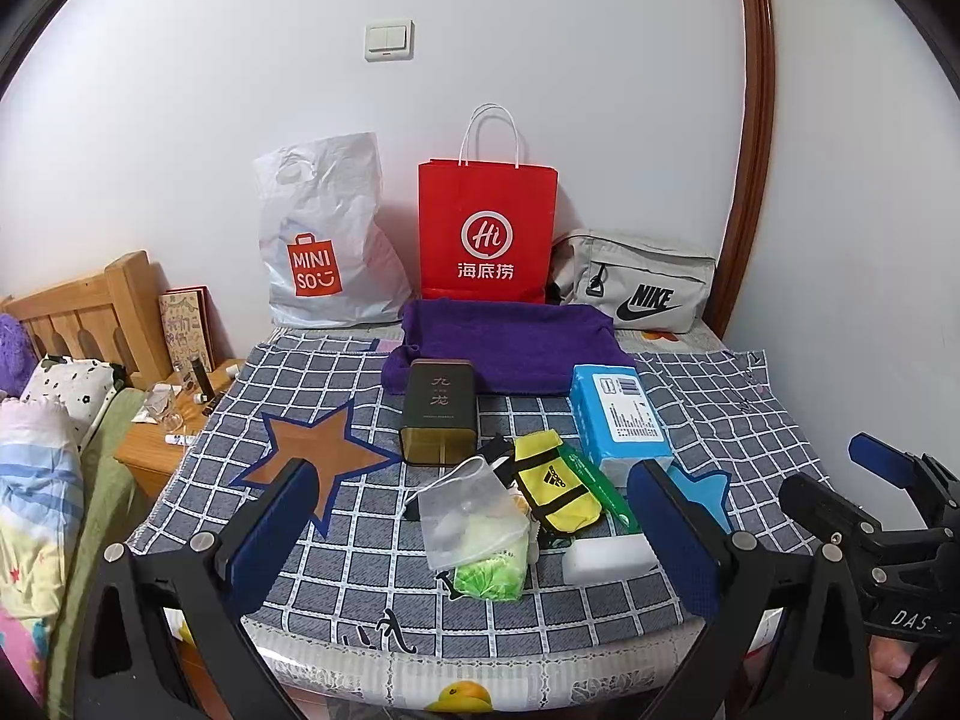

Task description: Organize soft objects

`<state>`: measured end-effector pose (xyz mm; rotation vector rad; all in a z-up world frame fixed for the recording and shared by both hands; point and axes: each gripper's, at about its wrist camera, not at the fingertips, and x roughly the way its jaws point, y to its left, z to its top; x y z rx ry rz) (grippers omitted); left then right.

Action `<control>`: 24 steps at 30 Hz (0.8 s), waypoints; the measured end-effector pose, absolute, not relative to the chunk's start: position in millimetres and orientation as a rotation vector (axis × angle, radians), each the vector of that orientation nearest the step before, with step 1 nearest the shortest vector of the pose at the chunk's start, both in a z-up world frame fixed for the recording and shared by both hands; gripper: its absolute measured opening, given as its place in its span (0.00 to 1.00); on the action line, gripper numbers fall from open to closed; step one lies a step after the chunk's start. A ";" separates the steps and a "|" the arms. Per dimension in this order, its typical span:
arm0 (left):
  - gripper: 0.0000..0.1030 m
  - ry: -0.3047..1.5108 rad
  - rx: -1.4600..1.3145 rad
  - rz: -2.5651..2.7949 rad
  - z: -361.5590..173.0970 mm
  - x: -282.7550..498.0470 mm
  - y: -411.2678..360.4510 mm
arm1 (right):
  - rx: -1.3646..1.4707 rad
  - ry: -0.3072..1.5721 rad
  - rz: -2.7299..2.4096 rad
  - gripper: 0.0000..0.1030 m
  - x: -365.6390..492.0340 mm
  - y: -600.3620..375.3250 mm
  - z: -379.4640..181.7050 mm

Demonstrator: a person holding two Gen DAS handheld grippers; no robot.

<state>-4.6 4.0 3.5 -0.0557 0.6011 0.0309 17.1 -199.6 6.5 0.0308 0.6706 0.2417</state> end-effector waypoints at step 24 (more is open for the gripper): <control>1.00 0.600 -0.054 0.032 3.7 -4.6 4.6 | 0.035 0.652 0.247 1.00 10.5 -198.7 10.1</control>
